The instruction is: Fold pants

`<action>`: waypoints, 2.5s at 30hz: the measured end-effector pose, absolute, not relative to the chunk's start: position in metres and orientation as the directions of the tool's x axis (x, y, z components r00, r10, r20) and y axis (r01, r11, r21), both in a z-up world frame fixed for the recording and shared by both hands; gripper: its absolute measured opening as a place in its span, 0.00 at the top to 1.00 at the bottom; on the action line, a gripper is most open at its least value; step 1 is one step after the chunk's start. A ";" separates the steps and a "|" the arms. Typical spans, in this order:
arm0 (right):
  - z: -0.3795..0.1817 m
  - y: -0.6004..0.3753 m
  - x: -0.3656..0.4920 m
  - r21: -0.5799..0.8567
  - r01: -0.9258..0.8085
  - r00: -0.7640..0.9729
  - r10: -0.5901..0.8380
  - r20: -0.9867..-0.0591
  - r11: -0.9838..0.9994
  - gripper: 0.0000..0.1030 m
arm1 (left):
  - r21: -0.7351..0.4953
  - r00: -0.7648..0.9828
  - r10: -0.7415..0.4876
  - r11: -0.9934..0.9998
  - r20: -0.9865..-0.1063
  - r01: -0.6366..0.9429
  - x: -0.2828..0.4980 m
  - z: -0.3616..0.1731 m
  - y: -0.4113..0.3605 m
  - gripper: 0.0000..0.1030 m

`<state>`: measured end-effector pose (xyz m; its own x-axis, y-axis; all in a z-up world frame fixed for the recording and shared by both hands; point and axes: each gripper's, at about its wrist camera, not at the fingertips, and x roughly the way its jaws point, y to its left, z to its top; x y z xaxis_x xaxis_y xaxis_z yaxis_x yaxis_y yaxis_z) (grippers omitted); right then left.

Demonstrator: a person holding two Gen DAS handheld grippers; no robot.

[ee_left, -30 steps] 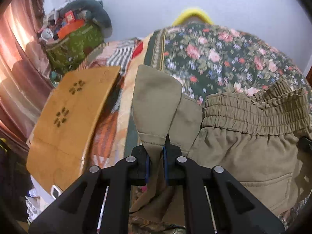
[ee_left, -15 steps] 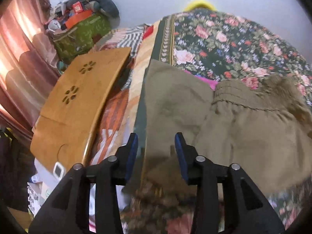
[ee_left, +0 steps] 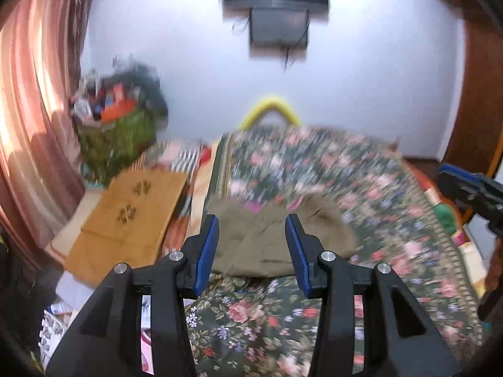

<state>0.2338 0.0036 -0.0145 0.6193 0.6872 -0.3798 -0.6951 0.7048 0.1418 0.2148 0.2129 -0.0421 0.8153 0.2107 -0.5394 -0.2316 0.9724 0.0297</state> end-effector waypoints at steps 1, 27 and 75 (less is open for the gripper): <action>-0.006 0.000 0.222 0.128 -0.703 0.630 0.696 -0.345 0.700 0.71 | 0.025 0.837 0.202 0.975 -0.508 -0.220 0.199 -0.029 0.205 0.58; 0.033 -0.046 0.072 0.076 -0.599 0.785 0.603 -0.137 0.797 0.00 | 0.005 0.947 0.250 0.967 -0.203 -0.254 0.004 0.041 0.118 0.00; 0.026 -0.060 0.060 0.083 -0.567 0.800 0.572 -0.179 0.819 0.00 | -0.010 0.942 0.231 0.971 -0.245 -0.240 0.023 0.024 0.114 0.00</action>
<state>0.0603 -0.0602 0.0257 0.8003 0.5724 -0.1785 -0.5675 0.8192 0.0826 0.0231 0.1143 0.0238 0.9416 0.2308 -0.2452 -0.2405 0.9706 -0.0097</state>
